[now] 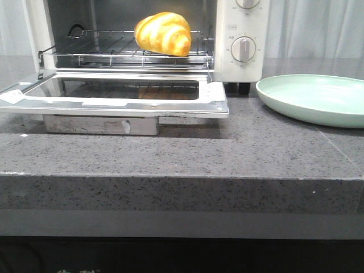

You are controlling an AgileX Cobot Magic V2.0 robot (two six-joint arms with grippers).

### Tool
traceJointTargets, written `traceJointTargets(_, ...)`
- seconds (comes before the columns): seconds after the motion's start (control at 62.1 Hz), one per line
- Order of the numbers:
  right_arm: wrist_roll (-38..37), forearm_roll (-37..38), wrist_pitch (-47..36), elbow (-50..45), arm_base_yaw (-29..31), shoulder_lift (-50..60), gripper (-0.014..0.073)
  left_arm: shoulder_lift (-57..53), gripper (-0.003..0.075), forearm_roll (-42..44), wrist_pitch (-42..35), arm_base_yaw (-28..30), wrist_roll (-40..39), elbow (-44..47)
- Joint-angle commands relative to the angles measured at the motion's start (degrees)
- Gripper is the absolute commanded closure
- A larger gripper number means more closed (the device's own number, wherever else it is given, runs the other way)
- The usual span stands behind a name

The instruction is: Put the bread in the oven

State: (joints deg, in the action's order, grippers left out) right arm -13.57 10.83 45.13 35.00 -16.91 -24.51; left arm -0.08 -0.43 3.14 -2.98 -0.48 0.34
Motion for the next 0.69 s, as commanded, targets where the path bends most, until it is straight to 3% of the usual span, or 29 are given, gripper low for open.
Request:
traceJointTargets(0.0, 0.62, 1.49, -15.13, -7.79, 3.12, 5.64, 0.0663, -1.84, 0.0738, -0.51, -4.82, 0.20, 0.02, 1.63)
traceJointTargets(0.145, 0.57, 0.10, -30.55, -23.08, 7.51, 16.87, 0.0663, -1.84, 0.0738, -0.51, -4.82, 0.20, 0.02, 1.63)
traceJointTargets(0.322, 0.52, -3.46, -39.03, -34.07, 11.18, 26.35, 0.0663, -1.84, 0.0738, -0.51, -4.82, 0.20, 0.02, 1.63)
traceJointTargets(0.419, 0.52, -5.57, -43.74, -36.63, 11.68, 26.40, 0.0663, -1.84, 0.0738, -0.51, -4.82, 0.20, 0.02, 1.63)
traceJointTargets(0.677, 0.52, -5.77, -44.15, -36.48, 11.68, 26.35, 0.0663, -1.70, 0.0738, -0.51, -4.82, 0.20, 0.02, 1.63)
